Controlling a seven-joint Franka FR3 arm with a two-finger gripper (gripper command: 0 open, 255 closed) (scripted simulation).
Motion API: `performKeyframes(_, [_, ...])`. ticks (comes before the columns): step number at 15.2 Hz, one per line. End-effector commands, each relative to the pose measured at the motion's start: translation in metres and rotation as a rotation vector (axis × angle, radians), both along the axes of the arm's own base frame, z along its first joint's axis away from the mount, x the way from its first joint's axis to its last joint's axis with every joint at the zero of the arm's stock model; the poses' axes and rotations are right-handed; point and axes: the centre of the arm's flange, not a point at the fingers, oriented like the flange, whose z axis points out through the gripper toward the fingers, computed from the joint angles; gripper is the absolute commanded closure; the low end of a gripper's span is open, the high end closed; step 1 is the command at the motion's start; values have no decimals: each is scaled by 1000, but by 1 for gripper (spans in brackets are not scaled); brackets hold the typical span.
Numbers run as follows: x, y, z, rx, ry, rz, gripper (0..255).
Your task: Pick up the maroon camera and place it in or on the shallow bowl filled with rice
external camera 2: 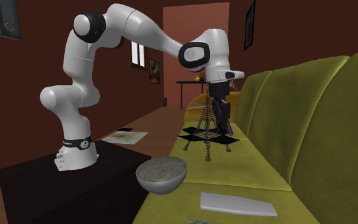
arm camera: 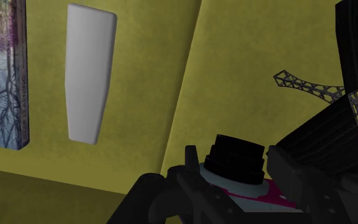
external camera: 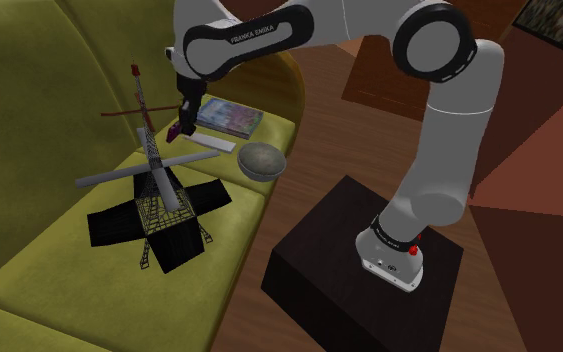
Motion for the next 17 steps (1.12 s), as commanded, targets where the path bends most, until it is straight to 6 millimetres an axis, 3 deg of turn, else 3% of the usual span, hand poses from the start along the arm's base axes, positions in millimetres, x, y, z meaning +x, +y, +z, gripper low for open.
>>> performKeyframes(1, [-11, -18, 3, 0, 0, 0, 255])
performKeyframes(17, [-129, -192, 19, 0, 0, 0, 255])
